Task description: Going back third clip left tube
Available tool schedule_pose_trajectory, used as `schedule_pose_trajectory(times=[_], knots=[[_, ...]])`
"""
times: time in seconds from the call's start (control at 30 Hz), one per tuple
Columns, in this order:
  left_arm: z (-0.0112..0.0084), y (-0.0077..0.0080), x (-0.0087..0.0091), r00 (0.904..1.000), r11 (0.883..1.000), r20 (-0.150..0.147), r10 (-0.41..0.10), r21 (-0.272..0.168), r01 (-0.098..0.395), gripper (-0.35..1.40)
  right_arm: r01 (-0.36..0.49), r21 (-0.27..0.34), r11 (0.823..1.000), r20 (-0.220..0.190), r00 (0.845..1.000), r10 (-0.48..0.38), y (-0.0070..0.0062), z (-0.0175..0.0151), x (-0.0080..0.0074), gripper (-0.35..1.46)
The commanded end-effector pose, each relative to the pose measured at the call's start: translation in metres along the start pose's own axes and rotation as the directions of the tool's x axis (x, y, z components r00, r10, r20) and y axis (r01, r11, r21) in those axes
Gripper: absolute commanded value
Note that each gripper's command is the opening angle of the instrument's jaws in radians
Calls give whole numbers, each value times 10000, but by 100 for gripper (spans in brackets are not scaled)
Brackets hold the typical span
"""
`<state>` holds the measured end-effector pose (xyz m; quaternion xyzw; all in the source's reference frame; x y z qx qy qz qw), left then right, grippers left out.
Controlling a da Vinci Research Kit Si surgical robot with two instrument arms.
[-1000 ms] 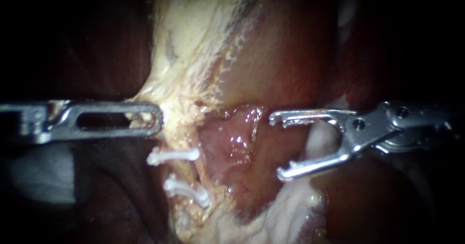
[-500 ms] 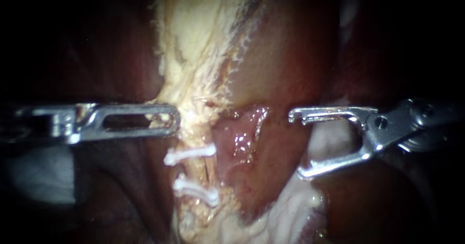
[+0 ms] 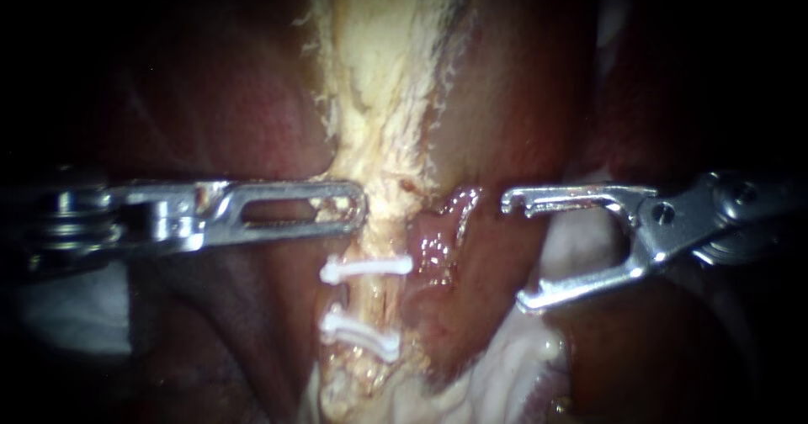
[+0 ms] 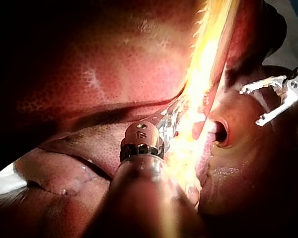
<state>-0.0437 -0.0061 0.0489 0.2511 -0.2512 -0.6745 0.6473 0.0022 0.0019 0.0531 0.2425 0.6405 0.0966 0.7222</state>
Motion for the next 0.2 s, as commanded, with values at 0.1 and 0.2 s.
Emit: schedule_pose_trajectory(times=[0.1,0.2], knots=[[0,0,0,10000,10000,-7,0,1,0,-35,-12,-10,10000,-4,10000,12,0,0,2,60],[-1,0,0,10000,10000,-27,2,-22,-2,-35,53,-12,10000,-17,10000,-53,-1,1,4,60]])
